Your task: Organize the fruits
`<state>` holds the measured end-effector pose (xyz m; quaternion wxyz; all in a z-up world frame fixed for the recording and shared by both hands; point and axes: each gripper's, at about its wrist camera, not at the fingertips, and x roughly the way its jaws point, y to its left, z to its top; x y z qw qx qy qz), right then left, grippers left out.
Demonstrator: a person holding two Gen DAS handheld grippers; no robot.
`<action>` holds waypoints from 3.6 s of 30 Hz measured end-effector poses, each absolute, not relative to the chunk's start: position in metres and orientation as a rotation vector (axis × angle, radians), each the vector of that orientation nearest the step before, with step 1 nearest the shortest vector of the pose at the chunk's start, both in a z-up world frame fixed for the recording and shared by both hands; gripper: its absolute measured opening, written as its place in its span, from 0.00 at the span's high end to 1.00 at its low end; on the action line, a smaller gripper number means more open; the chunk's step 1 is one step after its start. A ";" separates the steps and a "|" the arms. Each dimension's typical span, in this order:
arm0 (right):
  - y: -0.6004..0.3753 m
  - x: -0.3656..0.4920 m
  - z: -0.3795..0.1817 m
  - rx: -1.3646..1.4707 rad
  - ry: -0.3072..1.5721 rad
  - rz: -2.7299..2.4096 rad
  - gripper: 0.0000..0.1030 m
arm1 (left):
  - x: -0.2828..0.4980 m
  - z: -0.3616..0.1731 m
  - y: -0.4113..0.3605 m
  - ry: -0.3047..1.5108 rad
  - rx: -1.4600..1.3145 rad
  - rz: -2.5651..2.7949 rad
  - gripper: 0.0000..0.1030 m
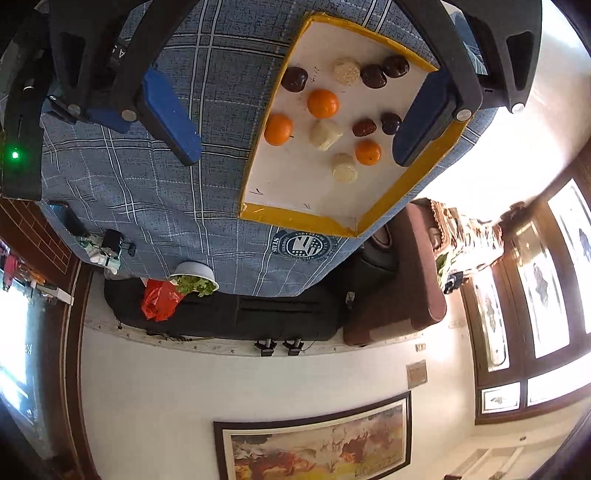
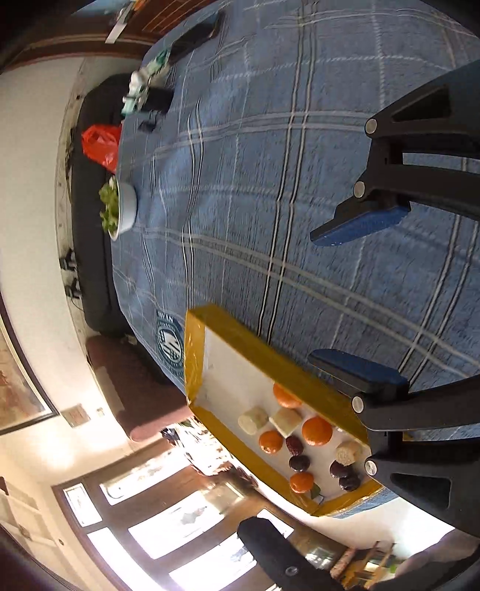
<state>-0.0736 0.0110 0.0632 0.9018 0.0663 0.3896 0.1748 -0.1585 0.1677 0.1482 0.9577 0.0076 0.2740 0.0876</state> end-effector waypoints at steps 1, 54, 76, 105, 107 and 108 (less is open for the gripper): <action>0.006 -0.078 0.064 0.142 0.798 0.351 0.38 | -0.161 0.149 0.162 0.550 0.029 0.172 0.00; 0.011 -0.068 0.059 0.161 0.798 0.349 0.28 | -0.188 0.105 0.365 0.661 -0.359 0.410 0.00; 0.166 -0.024 0.140 0.038 0.668 0.575 0.28 | -0.293 0.121 0.478 0.617 -0.488 0.723 0.00; 0.171 -0.059 0.116 -0.166 0.666 0.487 0.21 | -0.167 0.096 0.420 0.645 -0.354 0.409 0.00; 0.166 -0.074 0.109 -0.228 0.662 0.472 0.21 | -0.156 0.091 0.398 0.654 -0.344 0.349 0.00; 0.165 -0.079 0.107 -0.243 0.662 0.470 0.21 | -0.154 0.089 0.390 0.661 -0.339 0.332 0.00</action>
